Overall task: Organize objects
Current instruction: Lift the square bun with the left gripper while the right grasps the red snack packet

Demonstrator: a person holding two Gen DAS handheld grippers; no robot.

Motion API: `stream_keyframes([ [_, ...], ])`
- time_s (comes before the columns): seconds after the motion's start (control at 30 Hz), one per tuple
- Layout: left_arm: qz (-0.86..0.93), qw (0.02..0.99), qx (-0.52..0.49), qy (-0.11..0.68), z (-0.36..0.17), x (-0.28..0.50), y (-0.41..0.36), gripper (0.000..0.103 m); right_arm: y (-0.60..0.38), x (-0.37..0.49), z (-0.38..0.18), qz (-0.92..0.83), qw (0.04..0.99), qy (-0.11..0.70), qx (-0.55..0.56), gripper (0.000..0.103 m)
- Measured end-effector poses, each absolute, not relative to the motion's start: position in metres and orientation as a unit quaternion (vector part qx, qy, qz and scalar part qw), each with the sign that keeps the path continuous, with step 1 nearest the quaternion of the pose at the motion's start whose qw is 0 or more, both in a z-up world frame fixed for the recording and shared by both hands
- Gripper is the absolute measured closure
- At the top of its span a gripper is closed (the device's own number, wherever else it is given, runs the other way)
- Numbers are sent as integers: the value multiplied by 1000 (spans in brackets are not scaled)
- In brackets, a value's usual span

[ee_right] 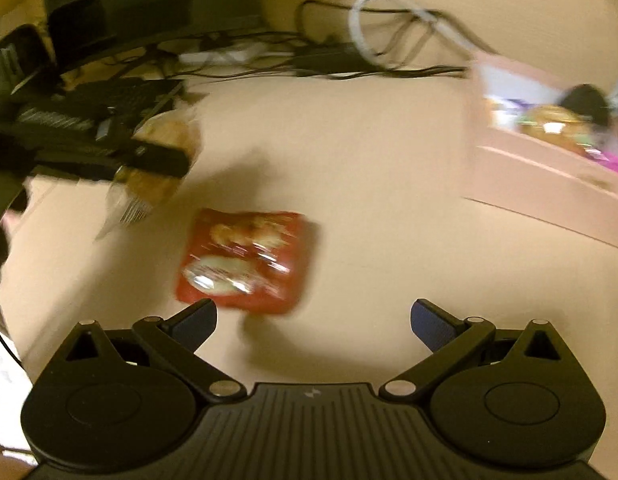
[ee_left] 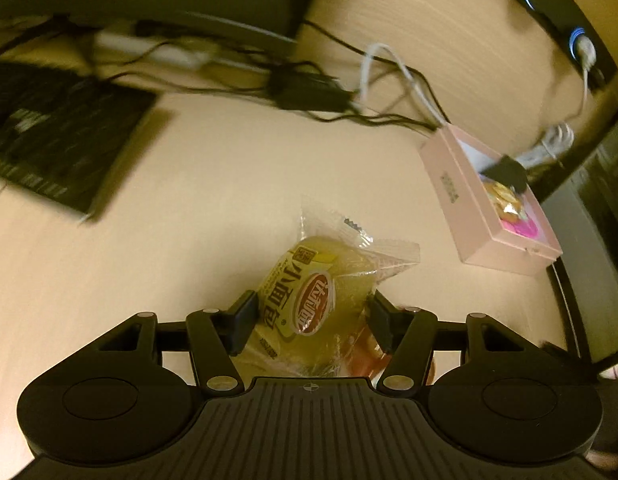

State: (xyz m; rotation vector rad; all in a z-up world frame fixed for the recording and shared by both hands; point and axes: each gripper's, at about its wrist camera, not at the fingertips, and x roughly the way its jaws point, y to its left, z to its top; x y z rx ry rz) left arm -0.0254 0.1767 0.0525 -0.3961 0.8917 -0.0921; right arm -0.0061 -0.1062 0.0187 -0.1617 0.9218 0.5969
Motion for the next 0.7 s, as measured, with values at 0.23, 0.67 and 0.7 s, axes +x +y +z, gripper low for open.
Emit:
stream_keyframes([
  [0.23, -3, 879, -211, 427, 55, -70, 209, 39, -68, 15, 11, 284, 855, 431, -59, 0],
  [0.67, -8, 873, -221, 436, 49, -83, 212, 39, -26, -5, 10, 300, 855, 400, -136, 21],
  [0.7, -10, 872, -222, 437, 48, -82, 211, 39, -28, -5, 12, 300, 855, 400, -136, 22],
])
